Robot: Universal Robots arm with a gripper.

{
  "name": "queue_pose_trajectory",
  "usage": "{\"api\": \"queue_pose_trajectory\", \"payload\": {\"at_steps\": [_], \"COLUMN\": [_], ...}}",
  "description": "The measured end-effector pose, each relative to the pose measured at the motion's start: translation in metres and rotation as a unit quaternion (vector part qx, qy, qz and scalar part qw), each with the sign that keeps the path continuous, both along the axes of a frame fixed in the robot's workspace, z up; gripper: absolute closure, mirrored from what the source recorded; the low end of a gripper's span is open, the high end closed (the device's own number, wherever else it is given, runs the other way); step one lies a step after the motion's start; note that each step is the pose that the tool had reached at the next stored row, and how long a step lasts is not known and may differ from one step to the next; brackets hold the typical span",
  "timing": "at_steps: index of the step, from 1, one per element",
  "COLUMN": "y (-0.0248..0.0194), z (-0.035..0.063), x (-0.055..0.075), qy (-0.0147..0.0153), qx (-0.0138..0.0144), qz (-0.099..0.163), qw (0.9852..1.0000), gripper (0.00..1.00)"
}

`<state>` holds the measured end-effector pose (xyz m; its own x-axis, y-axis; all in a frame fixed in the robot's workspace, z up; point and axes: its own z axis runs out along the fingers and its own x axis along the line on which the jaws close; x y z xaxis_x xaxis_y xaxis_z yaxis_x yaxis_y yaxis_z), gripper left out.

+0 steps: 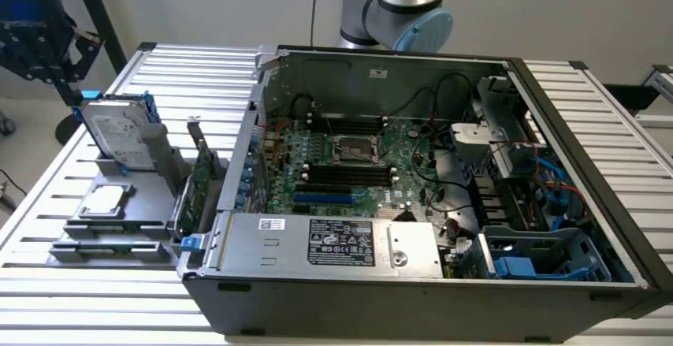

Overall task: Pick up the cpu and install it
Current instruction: 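Reach for the cpu, then pick up the cpu and move it towards the insertion slot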

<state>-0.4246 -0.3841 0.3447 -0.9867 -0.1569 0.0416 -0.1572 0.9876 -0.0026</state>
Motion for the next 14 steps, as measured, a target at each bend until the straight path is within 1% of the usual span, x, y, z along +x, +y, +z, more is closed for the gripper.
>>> {"api": "queue_pose_trajectory", "payload": {"at_steps": [12, 14], "y": [0.0000, 0.0000], "z": [0.0000, 0.0000], "x": [0.0000, 0.0000], "qy": [0.0000, 0.0000], "qx": [0.0000, 0.0000], "qz": [0.000, 0.000], "qw": [1.0000, 1.0000], "gripper": [0.88, 0.76]}}
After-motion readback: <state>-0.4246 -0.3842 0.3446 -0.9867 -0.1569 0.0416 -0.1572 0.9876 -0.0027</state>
